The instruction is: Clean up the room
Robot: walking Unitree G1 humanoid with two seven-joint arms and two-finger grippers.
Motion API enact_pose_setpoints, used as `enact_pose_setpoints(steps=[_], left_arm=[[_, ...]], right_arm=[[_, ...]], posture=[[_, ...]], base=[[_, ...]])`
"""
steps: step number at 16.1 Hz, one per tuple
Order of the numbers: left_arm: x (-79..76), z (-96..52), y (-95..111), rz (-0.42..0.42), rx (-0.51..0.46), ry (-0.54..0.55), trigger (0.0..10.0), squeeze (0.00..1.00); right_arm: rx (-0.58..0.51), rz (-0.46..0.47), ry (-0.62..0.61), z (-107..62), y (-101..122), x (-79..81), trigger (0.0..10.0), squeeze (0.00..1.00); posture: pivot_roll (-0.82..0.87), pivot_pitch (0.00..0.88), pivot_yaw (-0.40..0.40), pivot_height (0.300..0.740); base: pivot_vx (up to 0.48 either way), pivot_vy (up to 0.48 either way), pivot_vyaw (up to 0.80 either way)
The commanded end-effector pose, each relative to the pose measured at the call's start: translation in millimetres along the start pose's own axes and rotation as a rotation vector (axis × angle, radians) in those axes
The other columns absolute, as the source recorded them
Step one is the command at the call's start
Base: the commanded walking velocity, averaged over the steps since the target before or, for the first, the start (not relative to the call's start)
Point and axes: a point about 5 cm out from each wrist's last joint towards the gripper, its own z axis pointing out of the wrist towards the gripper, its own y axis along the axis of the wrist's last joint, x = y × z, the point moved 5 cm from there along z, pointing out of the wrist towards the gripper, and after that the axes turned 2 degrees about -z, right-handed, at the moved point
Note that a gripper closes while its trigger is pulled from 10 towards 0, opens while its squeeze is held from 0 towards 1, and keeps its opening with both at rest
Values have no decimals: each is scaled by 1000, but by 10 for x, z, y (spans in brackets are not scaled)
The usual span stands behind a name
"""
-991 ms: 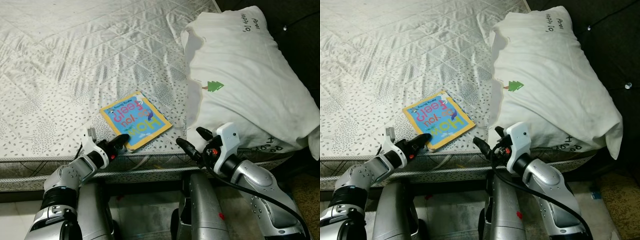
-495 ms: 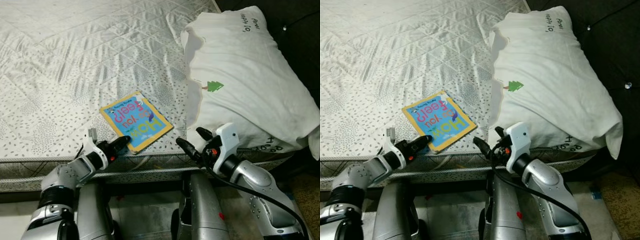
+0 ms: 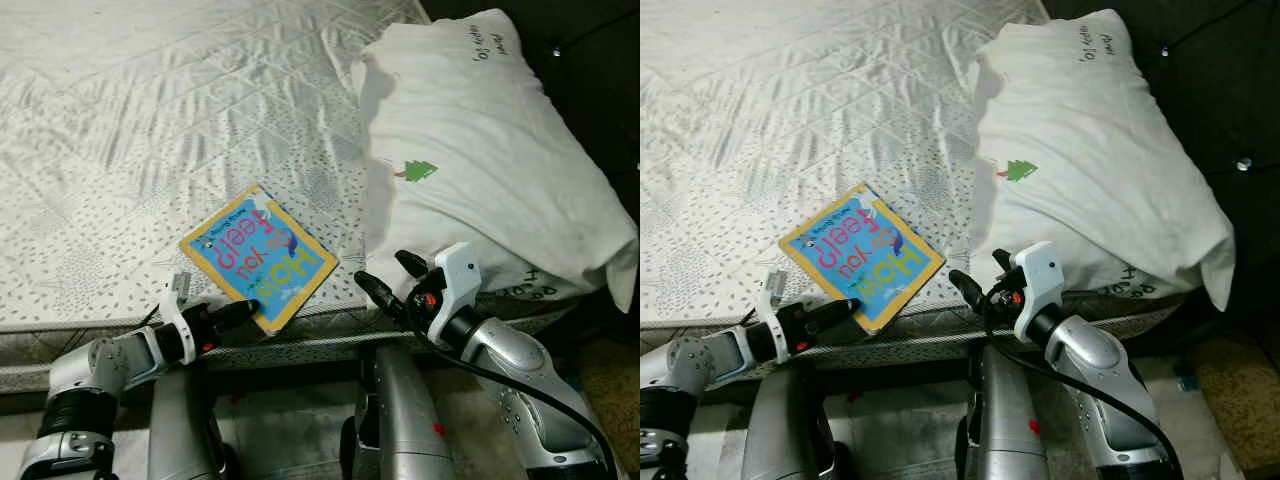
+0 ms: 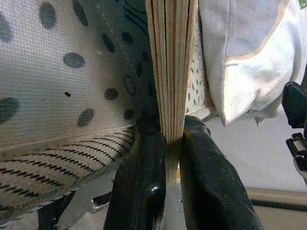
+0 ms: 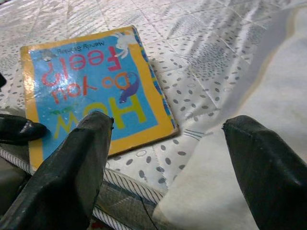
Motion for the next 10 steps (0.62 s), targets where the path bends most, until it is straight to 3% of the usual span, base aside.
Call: enact_pose_setpoints(steps=[1,3,5,7,10], left_arm=[[243,-112,-212,-23,87,129,0,0],[266,-144,-78,10,20,153,0,0],[291,-146,138,45,-109,190,0,0],[378,-215,510,88,-338,307,0,0],[459,-263,683,75,-484,402,0,0]], right_arm=[[4,-3,-20,-20,-18,-35,10000,0],[3,-5,-23,-19,-21,-34,10000,0],[0,-8,-28,-13,-17,-39,10000,0],[-4,-16,-43,-3,-6,-67,10000,0],[-3,-21,-54,1,-7,-84,10000,0]], posture=[[-134,171,-50,498],[-136,171,-51,498],[-136,171,-51,498],[-135,169,-55,498],[-139,169,-55,498]], base=[[0,0,0],[0,0,0],[0,0,0],[0,0,0],[0,0,0]])
